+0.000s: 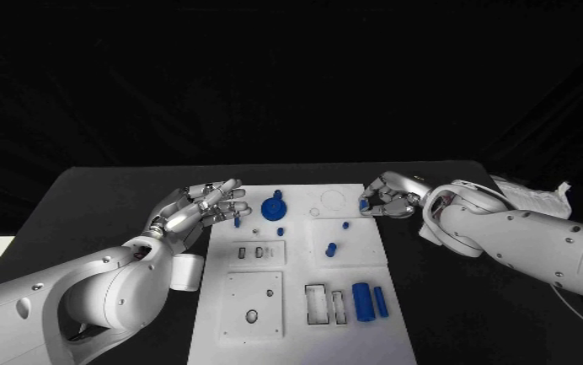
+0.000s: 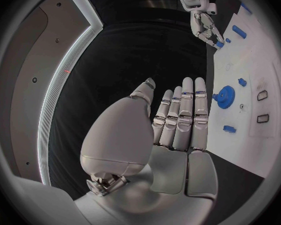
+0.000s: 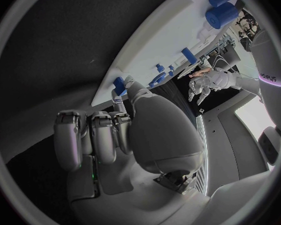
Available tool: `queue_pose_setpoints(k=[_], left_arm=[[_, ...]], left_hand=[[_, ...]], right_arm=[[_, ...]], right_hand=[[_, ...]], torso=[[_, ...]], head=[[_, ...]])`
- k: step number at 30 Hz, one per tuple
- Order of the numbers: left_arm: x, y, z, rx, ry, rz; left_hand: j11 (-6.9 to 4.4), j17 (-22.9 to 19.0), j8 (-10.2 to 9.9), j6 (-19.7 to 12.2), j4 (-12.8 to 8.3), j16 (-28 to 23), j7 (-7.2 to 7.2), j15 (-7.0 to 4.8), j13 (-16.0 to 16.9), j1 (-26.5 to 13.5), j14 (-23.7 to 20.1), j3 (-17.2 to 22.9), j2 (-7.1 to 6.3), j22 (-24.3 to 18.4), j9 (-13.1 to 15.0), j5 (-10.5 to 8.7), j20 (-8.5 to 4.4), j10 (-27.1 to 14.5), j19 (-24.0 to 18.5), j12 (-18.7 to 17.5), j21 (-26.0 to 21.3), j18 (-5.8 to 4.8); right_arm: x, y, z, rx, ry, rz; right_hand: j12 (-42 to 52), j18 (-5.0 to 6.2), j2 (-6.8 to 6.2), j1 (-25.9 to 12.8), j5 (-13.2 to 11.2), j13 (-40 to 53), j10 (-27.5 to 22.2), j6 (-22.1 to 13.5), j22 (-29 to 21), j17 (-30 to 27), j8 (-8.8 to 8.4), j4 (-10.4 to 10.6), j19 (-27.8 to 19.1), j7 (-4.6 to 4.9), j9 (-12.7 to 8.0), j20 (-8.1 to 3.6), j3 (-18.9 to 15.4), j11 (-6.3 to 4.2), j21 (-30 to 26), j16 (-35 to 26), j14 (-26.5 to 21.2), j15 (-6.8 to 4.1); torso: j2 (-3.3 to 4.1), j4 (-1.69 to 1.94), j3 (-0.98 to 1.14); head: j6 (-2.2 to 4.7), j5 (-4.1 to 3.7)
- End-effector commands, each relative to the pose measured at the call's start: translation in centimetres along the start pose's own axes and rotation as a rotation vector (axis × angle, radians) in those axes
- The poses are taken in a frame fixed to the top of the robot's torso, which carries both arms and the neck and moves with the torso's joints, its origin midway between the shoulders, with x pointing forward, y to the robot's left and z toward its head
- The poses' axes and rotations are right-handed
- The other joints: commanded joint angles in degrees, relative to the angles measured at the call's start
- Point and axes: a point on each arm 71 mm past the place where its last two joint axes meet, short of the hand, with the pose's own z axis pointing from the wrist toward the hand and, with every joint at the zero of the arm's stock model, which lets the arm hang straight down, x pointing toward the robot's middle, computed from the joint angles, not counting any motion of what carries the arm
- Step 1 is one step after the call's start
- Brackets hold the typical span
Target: Assemble the parts on the task board
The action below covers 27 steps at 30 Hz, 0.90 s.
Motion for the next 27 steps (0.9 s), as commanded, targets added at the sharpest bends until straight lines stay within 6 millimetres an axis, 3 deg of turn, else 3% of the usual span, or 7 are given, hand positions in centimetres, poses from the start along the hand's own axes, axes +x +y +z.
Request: queue_pose_setpoints(k=[1, 8, 21, 27], left_arm=[[0.3, -0.1, 0.0, 0.004, 0.021, -0.005], [0.3, -0.1, 0.0, 0.004, 0.021, -0.005], [0.3, 0.0, 0.1, 0.005, 0.022, -0.005], [0.3, 0.0, 0.1, 0.007, 0.022, -0.005]], left_hand=[[-0.07, 0.1, -0.2, -0.4, -0.3, -0.4, 0.24, 0.04, -0.1, 0.4, -0.3, 0.0, 0.16, -0.1, -0.1, -0.2, 0.52, -0.3, 0.0, -0.2, -0.2, 0.23], [-0.04, 0.1, -0.3, -0.4, -0.4, -0.4, 0.28, 0.05, -0.1, 0.4, -0.3, 0.1, 0.22, -0.1, -0.1, -0.2, 0.52, -0.4, 0.0, -0.2, -0.2, 0.23], [-0.02, 0.1, -0.3, -0.5, -0.4, -0.4, 0.3, 0.06, -0.1, 0.4, -0.3, 0.1, 0.22, -0.1, -0.1, -0.21, 0.53, -0.4, 0.0, -0.2, -0.2, 0.23], [-0.02, 0.1, -0.3, -0.5, -0.4, -0.4, 0.3, 0.06, -0.1, 0.4, -0.3, 0.1, 0.22, -0.1, -0.1, -0.21, 0.53, -0.4, 0.0, -0.2, -0.2, 0.23]], right_arm=[[0.3, 0.1, 0.1, -0.007, 0.027, -0.008], [0.3, 0.1, 0.2, -0.006, 0.019, -0.014], [0.0, 0.9, 0.5, -0.027, -0.064, -0.039], [-0.5, 2.2, 0.6, -0.051, -0.102, -0.052]], right_hand=[[0.4, -1.06, 0.33, 0.4, -0.3, 14.4, 5.5, 0.4, 5.6, 15.1, 0.25, -0.4, 2.3, 0.13, 0.1, -0.51, 0.1, -0.4, 0.4, 0.3, 5.9, -0.43], [0.5, -1.1, 0.45, 0.5, -0.4, 14.5, 5.6, 0.8, 5.8, 15.1, 0.3, -0.7, 2.4, -0.01, 0.1, -0.63, 0.3, -0.53, 0.4, 0.3, 5.9, -0.53], [1.1, -1.14, 3.43, 1.2, 0.2, 14.9, 5.9, 4.5, 6.1, 15.1, 1.37, -1.9, 2.4, -1.57, 0.8, -1.55, 3.0, -1.87, 0.6, 0.3, 5.9, -1.6], [1.2, -1.17, 3.72, 1.1, 0.3, 15.0, 6.0, 5.3, 6.2, 15.1, 1.61, -2.3, 2.5, -1.91, 1.0, -1.82, 3.5, -2.18, 0.6, 0.3, 5.9, -1.88]], torso=[[-0.02, 0.02, 0.02], [-0.02, 0.04, 0.03], [-0.09, 0.02, -0.01], [-0.16, 0.05, -0.04]], head=[[0.04, -0.08], [0.0, -0.18], [0.0, -0.51], [-0.2, -0.26]])
